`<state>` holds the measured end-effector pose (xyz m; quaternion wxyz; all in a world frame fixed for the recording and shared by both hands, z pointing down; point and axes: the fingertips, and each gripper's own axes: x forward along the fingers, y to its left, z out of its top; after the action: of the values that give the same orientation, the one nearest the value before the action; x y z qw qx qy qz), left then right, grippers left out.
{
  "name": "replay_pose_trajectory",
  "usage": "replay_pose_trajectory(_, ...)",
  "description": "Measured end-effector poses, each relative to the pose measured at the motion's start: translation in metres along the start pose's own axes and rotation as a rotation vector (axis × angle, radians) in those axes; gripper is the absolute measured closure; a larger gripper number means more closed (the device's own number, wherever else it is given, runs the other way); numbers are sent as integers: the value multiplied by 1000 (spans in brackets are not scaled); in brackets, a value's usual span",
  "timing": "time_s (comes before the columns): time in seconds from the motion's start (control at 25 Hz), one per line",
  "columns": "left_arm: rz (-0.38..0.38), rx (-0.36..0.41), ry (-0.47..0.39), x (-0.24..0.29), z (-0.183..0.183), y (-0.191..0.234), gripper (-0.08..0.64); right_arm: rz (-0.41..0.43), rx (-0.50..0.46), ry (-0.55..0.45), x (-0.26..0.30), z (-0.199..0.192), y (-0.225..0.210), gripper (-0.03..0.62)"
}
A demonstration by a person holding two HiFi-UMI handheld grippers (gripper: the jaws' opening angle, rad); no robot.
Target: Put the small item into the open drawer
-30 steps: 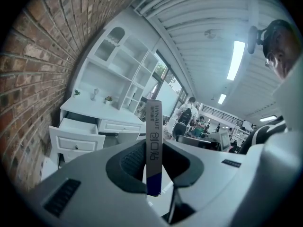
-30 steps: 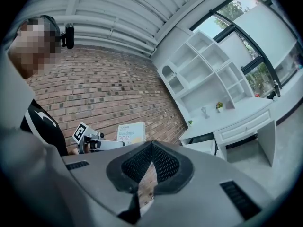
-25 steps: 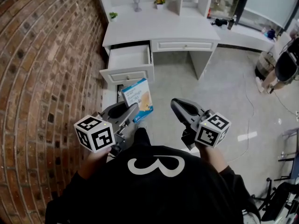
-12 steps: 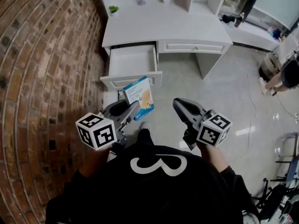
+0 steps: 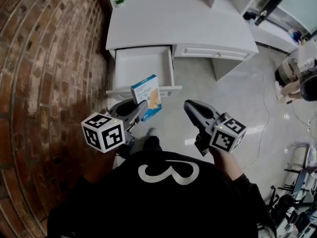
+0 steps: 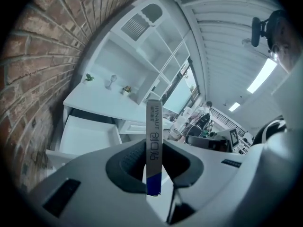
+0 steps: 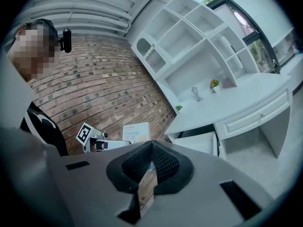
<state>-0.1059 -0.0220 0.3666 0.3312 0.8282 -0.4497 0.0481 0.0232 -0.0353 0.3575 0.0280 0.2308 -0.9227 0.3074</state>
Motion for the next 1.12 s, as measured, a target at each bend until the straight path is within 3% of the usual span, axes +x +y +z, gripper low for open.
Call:
replay_pose_trajectory(0.32,-2,-21,54,33,23,76,479,-25,19,19,65,22,-28,583)
replay_pose_trajectory(0.6,2,-9,86,58,41,121,479,-65,23,11,90,34,-48,583)
replay_pose_trajectory(1.12,52,-6,205,106,24,179,479,-87,54,24,105,30,-85,582)
